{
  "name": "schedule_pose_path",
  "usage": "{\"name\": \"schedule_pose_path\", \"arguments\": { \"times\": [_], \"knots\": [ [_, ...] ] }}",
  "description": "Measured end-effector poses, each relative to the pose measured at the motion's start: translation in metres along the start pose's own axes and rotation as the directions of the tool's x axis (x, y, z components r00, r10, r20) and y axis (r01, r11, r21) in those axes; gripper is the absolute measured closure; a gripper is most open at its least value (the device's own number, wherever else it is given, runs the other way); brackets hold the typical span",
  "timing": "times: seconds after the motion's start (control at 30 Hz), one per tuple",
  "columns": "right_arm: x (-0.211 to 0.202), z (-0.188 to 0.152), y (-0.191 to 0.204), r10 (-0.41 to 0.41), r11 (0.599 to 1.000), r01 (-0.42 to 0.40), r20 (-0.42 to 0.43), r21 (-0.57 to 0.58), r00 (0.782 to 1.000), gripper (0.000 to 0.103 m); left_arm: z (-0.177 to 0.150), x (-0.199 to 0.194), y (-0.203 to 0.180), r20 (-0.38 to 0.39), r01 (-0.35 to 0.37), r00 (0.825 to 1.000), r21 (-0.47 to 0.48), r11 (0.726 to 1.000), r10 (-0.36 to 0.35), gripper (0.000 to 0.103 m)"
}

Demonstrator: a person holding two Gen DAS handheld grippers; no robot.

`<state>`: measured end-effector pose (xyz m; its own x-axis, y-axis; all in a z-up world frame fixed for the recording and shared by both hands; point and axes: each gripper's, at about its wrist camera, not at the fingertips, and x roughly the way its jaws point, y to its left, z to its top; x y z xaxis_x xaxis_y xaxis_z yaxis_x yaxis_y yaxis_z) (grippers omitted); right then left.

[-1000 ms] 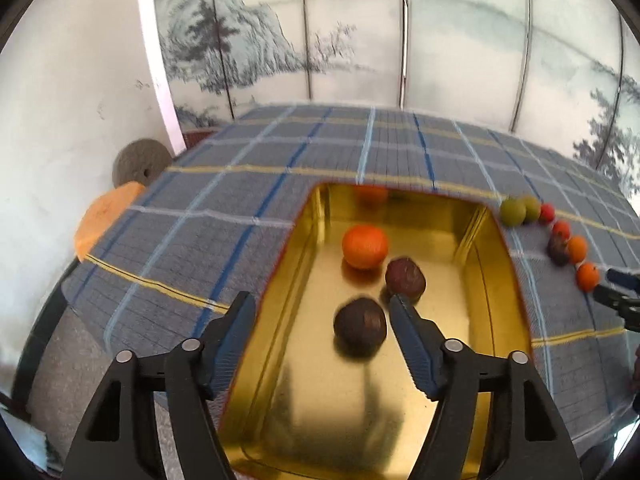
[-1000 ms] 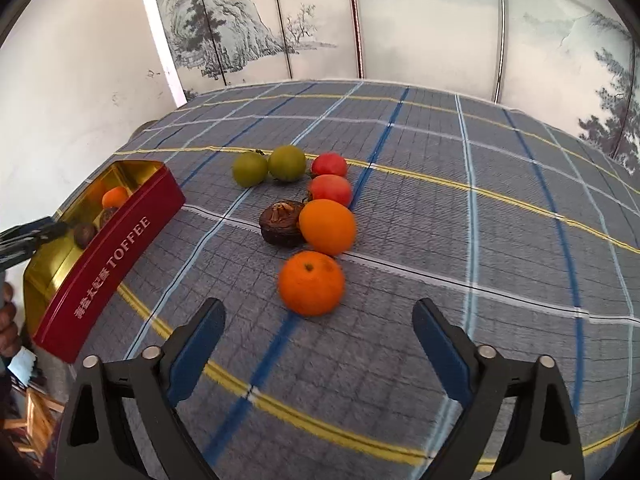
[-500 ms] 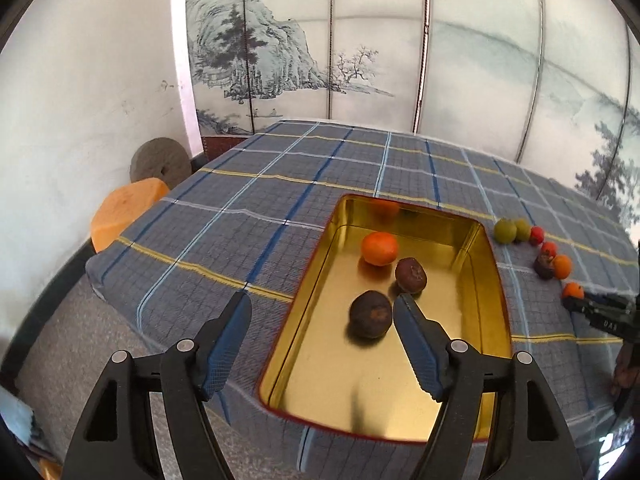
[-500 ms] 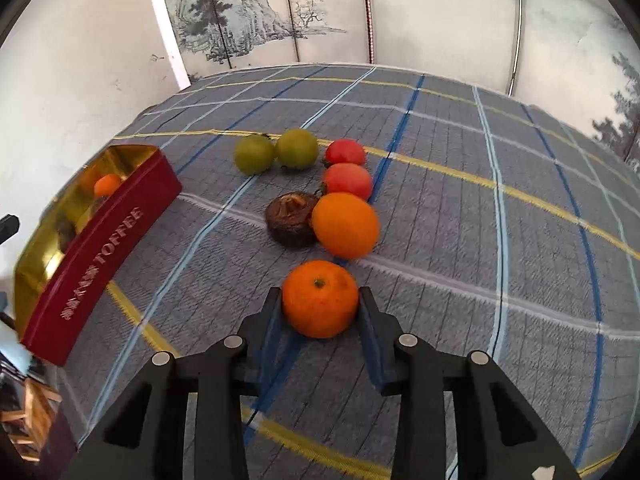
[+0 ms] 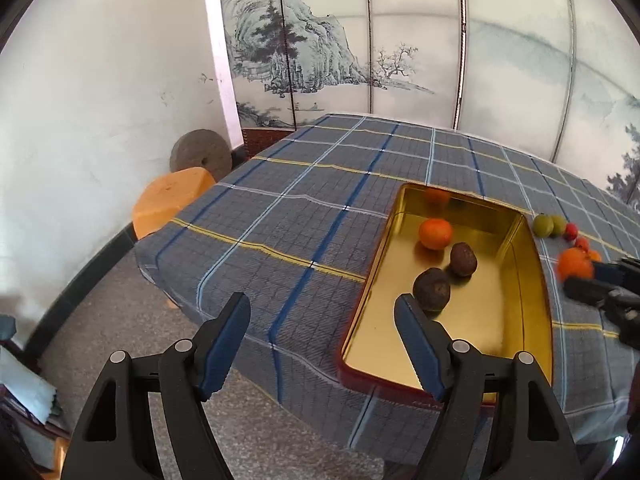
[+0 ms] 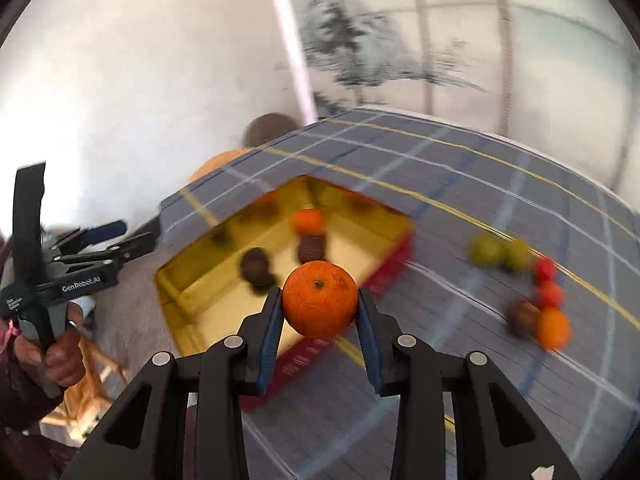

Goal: Organize fruits
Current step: 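Carry the tangerine with the right tool into the tin and release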

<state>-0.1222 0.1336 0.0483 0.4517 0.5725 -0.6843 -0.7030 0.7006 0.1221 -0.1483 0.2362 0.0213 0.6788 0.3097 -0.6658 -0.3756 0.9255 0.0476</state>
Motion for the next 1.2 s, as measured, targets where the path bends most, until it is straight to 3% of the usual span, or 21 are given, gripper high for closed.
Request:
{"name": "schedule_pose_path", "arguments": {
  "times": [0.23, 0.57, 0.8, 0.9, 1.07, 1.2],
  "knots": [
    [0.059, 0.002, 0.035, 0.001, 0.996, -0.012, -0.126, -0.083, 0.992, 0.069, 0.000, -0.009, 0.001, 0.026, -0.013, 1.000, 0.010, 1.000, 0.013, 0.021],
    [0.092, 0.007, 0.039, -0.038, 0.998, 0.028, -0.176, -0.059, 0.984, 0.067, -0.004, -0.010, -0.002, 0.041, -0.033, 0.999, 0.048, 0.998, 0.031, 0.017],
    [0.066, 0.012, 0.035, -0.002, 1.000, 0.002, -0.060, -0.008, 0.998, 0.047, -0.004, -0.010, -0.007, 0.040, -0.035, 0.999, 0.068, 0.997, 0.032, 0.016],
    [0.051, 0.011, 0.031, 0.002, 1.000, -0.002, -0.013, 0.003, 1.000, 0.045, -0.005, -0.010, -0.012, 0.040, -0.038, 0.999, 0.086, 0.996, 0.034, 0.015],
    [0.020, -0.008, 0.008, -0.069, 0.997, 0.068, 0.039, 0.036, 0.997, 0.037, -0.007, -0.014, -0.019, 0.045, -0.033, 0.999, 0.114, 0.993, 0.028, 0.015],
    [-0.006, -0.036, -0.037, -0.167, 0.979, 0.162, 0.032, 0.123, 0.985, 0.037, -0.007, -0.016, -0.027, 0.044, -0.022, 0.999, 0.138, 0.990, 0.016, 0.015]
  ]
}}
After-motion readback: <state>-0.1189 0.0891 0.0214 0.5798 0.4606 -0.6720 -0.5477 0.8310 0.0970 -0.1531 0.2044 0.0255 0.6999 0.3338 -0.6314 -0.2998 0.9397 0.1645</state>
